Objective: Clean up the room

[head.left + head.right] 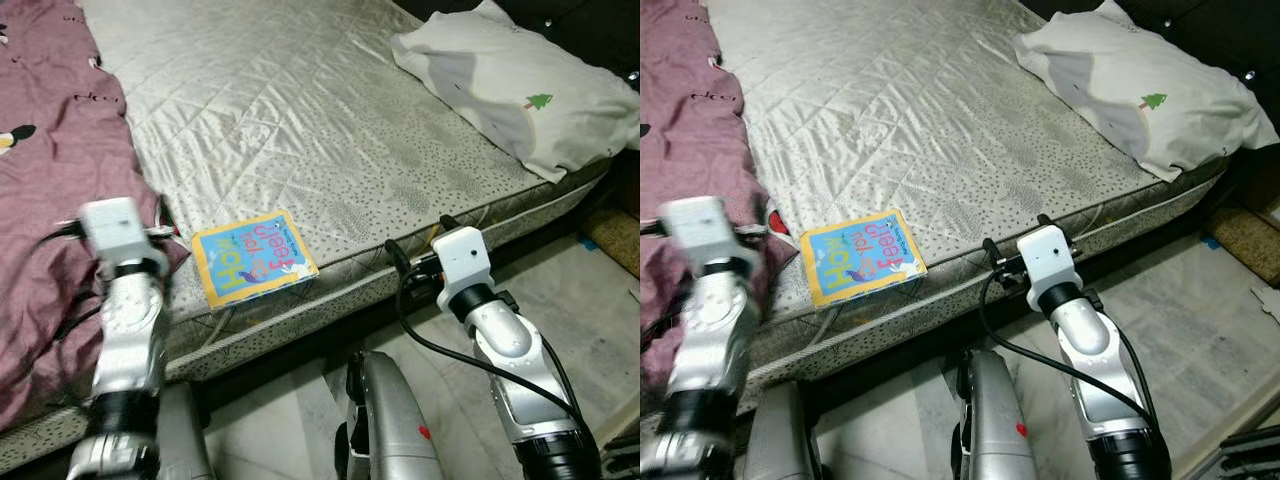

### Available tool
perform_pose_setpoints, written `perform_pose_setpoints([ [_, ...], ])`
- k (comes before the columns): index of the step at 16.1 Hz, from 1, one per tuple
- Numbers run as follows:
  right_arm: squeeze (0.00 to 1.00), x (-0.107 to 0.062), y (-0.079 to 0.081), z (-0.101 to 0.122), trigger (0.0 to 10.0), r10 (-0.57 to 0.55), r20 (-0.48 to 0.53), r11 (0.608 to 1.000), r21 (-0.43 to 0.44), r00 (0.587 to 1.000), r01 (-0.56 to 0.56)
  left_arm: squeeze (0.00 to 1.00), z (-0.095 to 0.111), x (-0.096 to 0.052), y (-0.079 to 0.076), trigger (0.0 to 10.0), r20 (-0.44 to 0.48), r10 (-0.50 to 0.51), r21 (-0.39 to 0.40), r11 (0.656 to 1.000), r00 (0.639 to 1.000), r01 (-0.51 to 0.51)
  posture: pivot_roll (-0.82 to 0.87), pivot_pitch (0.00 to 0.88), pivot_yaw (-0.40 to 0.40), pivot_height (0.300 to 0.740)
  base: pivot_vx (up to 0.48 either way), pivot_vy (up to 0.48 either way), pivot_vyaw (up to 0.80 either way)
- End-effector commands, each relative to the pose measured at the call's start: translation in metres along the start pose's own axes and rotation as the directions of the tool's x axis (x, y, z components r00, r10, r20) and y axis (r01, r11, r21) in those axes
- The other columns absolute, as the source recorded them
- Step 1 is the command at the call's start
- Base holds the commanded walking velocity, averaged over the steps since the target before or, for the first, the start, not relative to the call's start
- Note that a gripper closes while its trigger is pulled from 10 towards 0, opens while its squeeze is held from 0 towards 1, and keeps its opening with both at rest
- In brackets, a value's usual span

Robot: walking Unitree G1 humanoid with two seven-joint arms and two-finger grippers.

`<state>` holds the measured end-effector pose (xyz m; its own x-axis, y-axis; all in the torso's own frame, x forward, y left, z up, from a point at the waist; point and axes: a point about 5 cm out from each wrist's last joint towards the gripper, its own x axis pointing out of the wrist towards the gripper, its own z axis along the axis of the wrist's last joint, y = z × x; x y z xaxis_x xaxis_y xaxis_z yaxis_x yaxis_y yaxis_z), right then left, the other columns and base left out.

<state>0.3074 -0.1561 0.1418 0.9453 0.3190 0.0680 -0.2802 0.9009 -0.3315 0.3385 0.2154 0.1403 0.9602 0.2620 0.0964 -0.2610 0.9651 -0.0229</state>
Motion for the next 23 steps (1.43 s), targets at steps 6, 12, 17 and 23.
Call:
perform_pose_setpoints([
  [6,0.0,-0.002,0.0,-0.001,10.0,-0.019,0.006,1.0,-0.002,1.0,0.019,1.0,-0.07,-0.02,-0.022,10.0,-0.386,-0.154,-0.07,0.988,0.909,0.137,-0.11,0.107,-0.061,0.515,0.0,0.0,0.0],
  [12,0.0,-0.003,-0.001,-0.003,10.0,-0.02,0.001,1.0,-0.006,1.0,0.02,1.0,-0.067,-0.046,-0.014,10.0,-0.371,-0.071,-0.148,0.989,0.926,0.016,-0.1,0.122,-0.057,0.515,0.0,0.0,0.0],
  [17,0.0,-0.001,0.0,0.0,10.0,-0.015,0.008,1.0,-0.008,1.0,0.015,0.0,-0.084,-0.05,-0.014,10.0,-0.494,-0.068,-0.228,0.972,0.867,-0.053,-0.11,0.122,-0.065,0.515,0.0,0.0,0.0],
  [23,0.0,-0.003,-0.007,0.001,10.0,-0.039,0.007,0.999,-0.024,0.999,0.039,0.0,-0.089,-0.028,-0.018,10.0,-0.51,-0.162,-0.363,0.931,0.845,-0.041,-0.14,0.123,-0.062,0.515,0.0,0.0,0.0],
])
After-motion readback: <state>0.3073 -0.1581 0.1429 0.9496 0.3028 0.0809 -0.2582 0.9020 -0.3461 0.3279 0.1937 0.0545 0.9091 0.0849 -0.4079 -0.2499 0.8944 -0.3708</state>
